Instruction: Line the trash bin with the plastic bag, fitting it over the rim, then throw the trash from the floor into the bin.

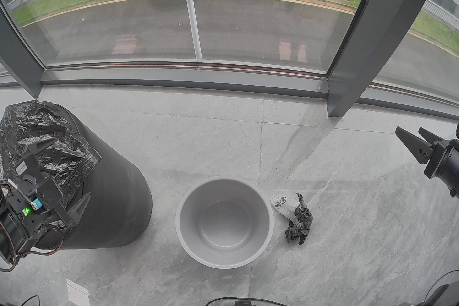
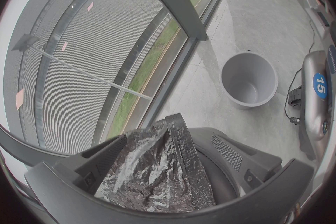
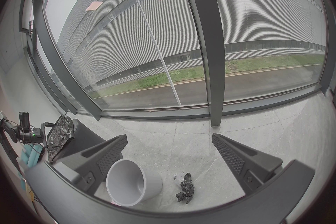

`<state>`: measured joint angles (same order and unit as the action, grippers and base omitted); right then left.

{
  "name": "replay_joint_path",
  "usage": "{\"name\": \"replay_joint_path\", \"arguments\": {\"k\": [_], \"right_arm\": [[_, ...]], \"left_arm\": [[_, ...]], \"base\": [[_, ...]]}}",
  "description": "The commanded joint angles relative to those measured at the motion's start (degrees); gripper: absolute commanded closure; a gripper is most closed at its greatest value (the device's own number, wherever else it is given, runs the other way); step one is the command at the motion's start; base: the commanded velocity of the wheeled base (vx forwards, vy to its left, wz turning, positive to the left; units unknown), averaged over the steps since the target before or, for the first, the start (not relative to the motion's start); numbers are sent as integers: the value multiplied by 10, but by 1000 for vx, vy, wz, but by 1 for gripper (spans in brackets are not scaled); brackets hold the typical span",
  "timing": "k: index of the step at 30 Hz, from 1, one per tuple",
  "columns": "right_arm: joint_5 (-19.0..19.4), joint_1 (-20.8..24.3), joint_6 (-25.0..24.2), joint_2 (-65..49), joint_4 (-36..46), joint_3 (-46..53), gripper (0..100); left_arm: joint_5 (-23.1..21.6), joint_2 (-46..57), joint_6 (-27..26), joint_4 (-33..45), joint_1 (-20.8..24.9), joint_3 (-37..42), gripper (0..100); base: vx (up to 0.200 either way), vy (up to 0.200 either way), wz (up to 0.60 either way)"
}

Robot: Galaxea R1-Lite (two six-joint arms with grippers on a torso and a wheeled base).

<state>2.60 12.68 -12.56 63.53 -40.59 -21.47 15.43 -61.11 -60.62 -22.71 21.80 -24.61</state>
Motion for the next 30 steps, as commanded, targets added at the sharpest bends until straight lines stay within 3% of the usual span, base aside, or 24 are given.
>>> {"name": "replay_joint_path", "arguments": {"k": [1,5,8,12,30], "right_arm": [[0,-4,1,11,0,1,0],[0,-5,0,13,0,2,0],[0,-12,0,16,-1,5,0],[0,-13,0,23,-2,6,0],[0,-21,1,41,-41,22,0]], "left_arm": [[24,-27,23,-4,4,10,0],[44,-60,70,-33,10,11,0],[68,-111,118,-99,32,24,0],[96,-148,123,-155,40,33,0],[120,-172,123,-289,28,69,0]], "base": [[0,0,0],[0,0,0],[0,0,0],[0,0,0],[0,0,0]]}}
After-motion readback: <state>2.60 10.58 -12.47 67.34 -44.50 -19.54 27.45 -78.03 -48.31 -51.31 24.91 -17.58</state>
